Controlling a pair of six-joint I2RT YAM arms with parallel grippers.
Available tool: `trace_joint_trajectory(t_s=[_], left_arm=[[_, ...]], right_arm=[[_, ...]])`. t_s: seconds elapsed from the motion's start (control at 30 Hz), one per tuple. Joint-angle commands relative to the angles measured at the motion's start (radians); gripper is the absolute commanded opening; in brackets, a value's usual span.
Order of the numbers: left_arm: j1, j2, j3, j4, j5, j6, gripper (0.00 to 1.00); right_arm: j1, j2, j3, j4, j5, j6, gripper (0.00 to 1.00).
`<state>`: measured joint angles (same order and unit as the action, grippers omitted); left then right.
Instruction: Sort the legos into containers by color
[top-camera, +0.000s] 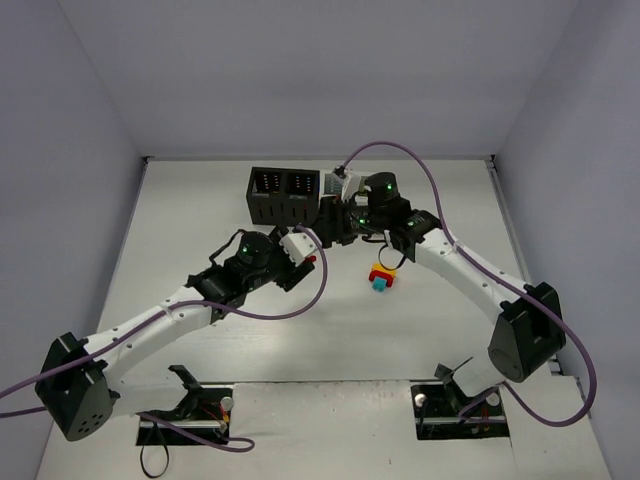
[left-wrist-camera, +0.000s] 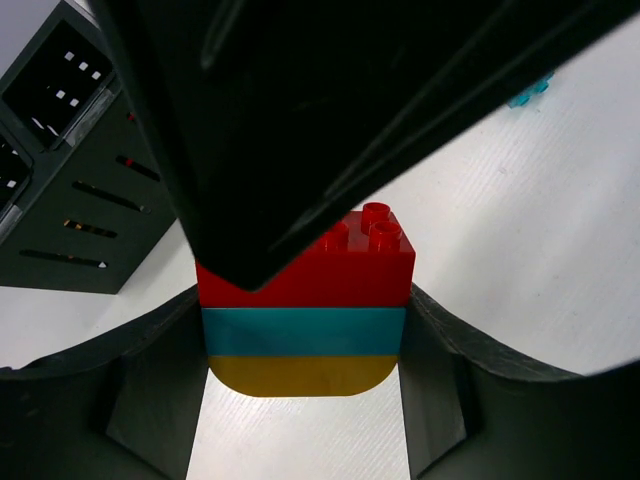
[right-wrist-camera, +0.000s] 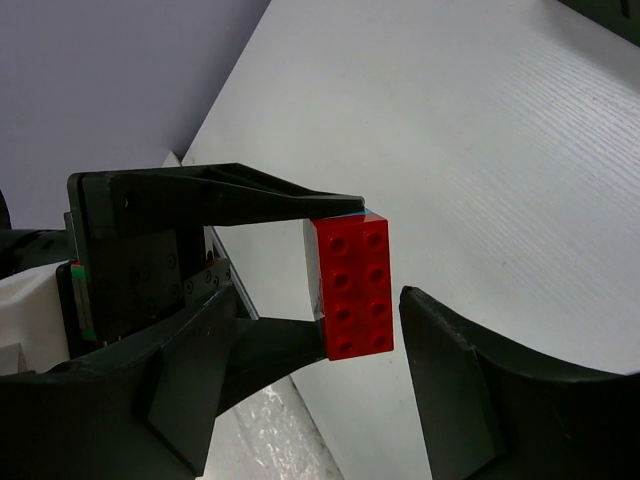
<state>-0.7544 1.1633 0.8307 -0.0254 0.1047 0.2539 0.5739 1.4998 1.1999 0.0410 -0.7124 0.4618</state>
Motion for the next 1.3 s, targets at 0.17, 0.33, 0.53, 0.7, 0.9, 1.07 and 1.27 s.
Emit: trace_joint_trajectory(t_s=[0.17,0.33,0.53,0.7,0.9,1.07,1.27], left_arm=[[0.007,-0.022,0.07,0.093,0.032,-0.001,0.03],[0.007,-0.031,0.067,0.093,0.036,-0.004,0.03],[0.007,-0.034,0.067,0.101,0.039,-0.004,0.03],[0.007,-0.036,0.064,0.105,0.044,-0.007,0.03],[0.007,-0.033,0.058,0.113,0.032,-0.002,0.03],[0.007,-0.031,0.059,0.125,0.03,-0.001,0.03],[0.007,-0.028,0.056,0.134,0.029,-0.002,0.03]], right_arm=[[0.021,0.008,0.013,0.037,0.014,-0.026,0.62],[0.032,0.026,0.015,0.037,0.021,-0.029,0.61],[0.034,0.033,0.012,0.037,0.039,-0.032,0.56],[0.035,0.039,0.015,0.037,0.031,-0.031,0.46],[0.04,0.05,0.02,0.037,0.019,-0.029,0.44],[0.043,0.06,0.024,0.037,0.016,-0.028,0.46],[0.044,0.065,0.029,0.037,0.016,-0.034,0.35]])
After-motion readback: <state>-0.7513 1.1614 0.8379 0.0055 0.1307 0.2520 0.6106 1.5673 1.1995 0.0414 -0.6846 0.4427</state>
